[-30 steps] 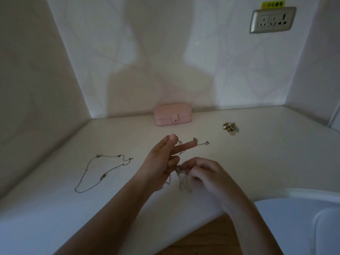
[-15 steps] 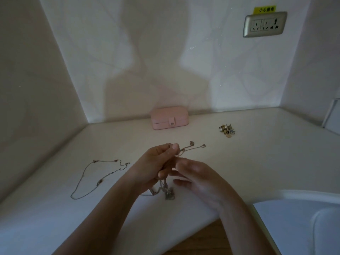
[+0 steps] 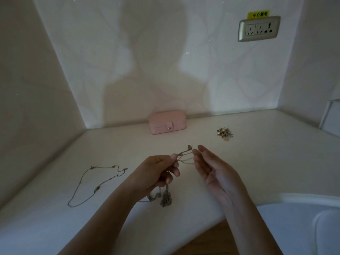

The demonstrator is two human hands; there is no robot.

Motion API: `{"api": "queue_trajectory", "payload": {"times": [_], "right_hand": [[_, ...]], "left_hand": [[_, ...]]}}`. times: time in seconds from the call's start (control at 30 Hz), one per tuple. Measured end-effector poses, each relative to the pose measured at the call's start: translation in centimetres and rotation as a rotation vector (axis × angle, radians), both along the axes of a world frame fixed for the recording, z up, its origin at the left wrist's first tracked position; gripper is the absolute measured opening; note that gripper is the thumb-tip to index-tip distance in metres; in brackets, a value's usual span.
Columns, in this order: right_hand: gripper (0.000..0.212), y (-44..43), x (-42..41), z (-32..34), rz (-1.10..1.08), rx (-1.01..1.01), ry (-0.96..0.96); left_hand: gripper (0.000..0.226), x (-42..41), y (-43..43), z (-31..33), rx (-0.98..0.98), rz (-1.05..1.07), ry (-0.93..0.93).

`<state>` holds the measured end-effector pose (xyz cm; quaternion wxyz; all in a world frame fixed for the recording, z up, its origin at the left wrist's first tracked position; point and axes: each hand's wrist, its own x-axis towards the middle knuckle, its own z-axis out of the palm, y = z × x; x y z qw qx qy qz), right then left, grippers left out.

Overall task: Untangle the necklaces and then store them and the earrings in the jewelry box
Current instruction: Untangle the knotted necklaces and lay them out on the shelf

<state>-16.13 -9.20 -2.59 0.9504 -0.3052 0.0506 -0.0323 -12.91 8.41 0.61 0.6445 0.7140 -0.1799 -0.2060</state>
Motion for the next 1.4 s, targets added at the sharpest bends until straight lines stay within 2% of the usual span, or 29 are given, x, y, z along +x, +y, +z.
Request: {"api": "queue_trajectory", "payload": {"times": [0.07, 0.13, 0.23, 0.3, 0.37, 0.47, 0.5, 0.53, 0.6, 0.63, 0.7, 0.8, 0.87, 0.93, 1.0, 1.1, 1.17, 1.2, 1.33, 1.4], "right_hand": [[0.026, -0.4, 0.0, 0.1, 0.038, -0.021, -0.016], [0.025, -1.0, 0.3, 0.0, 0.037, -0.016, 0.001], [0.023, -2.4, 0.8, -0.4, 0.035, 0.093, 0.006], [0.036, -3.0, 1.0, -0.6, 0.070, 0.153, -0.045], [0.032, -3.6, 1.1, -0.6, 0.100, 0.069, -0.052], [0.038, -4.3, 1.2, 0.3, 0.092, -0.213, -0.105], [0.043, -4.6, 1.2, 0.5, 0.093, -0.293, -0.154], [0.058, -5.1, 1.4, 0.6, 0.114, -0.347, -0.205], [0.099, -6.2, 1.7, 1.0, 0.179, -0.431, -0.257], [0.114, -6.6, 1.9, 1.3, 0.191, -0.462, -0.264], [0.124, -7.2, 2.2, 1.9, 0.180, -0.497, -0.276], [0.122, -8.5, 2.5, 2.5, 0.179, -0.566, -0.275], [0.118, -9.9, 2.8, 2.3, 0.272, -0.590, -0.268], [0.107, -11.2, 2.9, 2.1, 0.407, -0.527, -0.297], [0.097, -12.2, 3.0, 2.0, 0.460, -0.436, -0.375], [0.101, -12.6, 3.3, 2.0, 0.502, -0.374, -0.474], [0.111, -12.0, 3.8, 2.7, 0.492, -0.448, -0.432], [0.117, -11.6, 3.9, 3.0, 0.491, -0.484, -0.397], [0.128, -10.4, 4.4, 4.9, 0.476, -0.613, -0.336], [0.126, -9.0, 4.4, 6.5, 0.516, -0.719, -0.331]], "left_hand": [[0.024, -0.1, -0.2, -0.1, 0.023, -0.022, -0.005], [0.022, 0.0, -0.4, -0.3, 0.054, -0.022, -0.011], [0.027, 0.0, -0.6, -0.7, 0.146, 0.018, -0.030], [0.027, 0.2, -0.8, -1.1, 0.279, 0.055, -0.109], [0.020, 0.5, -0.8, -1.6, 0.440, 0.072, -0.253], [0.016, 1.0, -0.8, -2.1, 0.540, 0.062, -0.386], [0.016, 1.1, -0.7, -2.2, 0.558, 0.054, -0.409], [0.017, 1.2, -0.6, -2.3, 0.574, 0.050, -0.424], [0.018, 1.4, -0.4, -2.5, 0.587, 0.051, -0.440], [0.019, 1.5, -0.2, -2.6, 0.587, 0.055, -0.445], [0.021, 1.6, -0.1, -2.8, 0.580, 0.067, -0.446], [0.021, 1.7, 0.3, -2.6, 0.594, 0.037, -0.436], [0.020, 2.0, 1.1, -2.0, 0.700, -0.018, -0.454], [0.029, 2.6, 2.5, -1.3, 0.833, -0.051, -0.467], [0.042, 2.7, 4.0, -0.6, 0.855, -0.038, -0.436], [0.058, 2.4, 5.4, 0.3, 0.592, 0.042, -0.333], [0.059, 2.3, 5.8, 0.8, 0.429, 0.089, -0.246], [0.057, 2.4, 5.9, 0.8, 0.428, 0.101, -0.218], [0.037, 2.8, 6.2, -0.2, 0.797, 0.079, -0.273], [0.024, 2.7, 6.0, -0.3, 0.846, 0.088, -0.326]]}}
